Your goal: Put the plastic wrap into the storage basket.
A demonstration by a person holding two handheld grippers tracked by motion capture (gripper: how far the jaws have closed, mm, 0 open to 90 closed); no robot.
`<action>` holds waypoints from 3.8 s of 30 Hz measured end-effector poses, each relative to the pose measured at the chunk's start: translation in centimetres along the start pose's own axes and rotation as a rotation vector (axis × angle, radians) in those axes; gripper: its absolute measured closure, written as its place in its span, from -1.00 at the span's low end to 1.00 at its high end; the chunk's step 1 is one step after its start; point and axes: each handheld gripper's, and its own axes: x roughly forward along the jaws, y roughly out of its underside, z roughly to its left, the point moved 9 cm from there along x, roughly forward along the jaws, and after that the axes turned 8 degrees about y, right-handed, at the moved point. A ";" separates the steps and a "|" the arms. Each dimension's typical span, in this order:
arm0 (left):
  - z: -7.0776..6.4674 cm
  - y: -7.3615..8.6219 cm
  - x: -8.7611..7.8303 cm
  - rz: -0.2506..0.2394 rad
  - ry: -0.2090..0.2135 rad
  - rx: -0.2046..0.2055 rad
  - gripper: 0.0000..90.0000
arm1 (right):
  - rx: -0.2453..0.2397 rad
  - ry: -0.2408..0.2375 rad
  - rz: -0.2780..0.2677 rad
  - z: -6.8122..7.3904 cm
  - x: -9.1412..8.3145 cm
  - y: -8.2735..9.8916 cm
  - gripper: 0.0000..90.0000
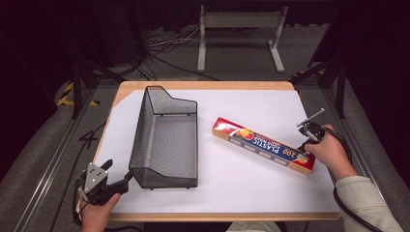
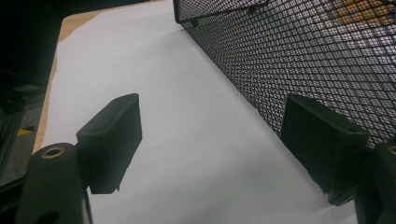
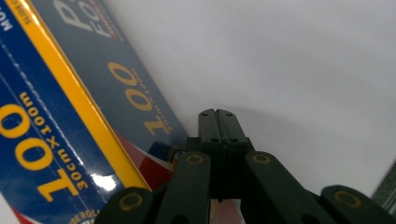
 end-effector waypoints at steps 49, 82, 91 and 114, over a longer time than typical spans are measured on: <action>0.1 -0.2 0.3 -0.007 -0.001 -0.013 -0.52 | -0.312 -0.075 -0.462 11.4 -1.8 -7.4 -0.87; 0.2 -0.2 0.3 -0.009 0.000 -0.013 -0.52 | -0.394 -0.012 -0.229 11.9 1.6 -6.2 -0.10; 0.3 -0.2 0.3 -0.011 -0.002 -0.017 -0.52 | -0.326 -0.045 -0.265 12.4 -0.4 -6.6 -0.10; 0.3 -0.1 0.1 -0.008 -0.009 -0.009 -0.52 | -0.261 -0.059 -0.401 14.1 -6.2 -8.4 -0.10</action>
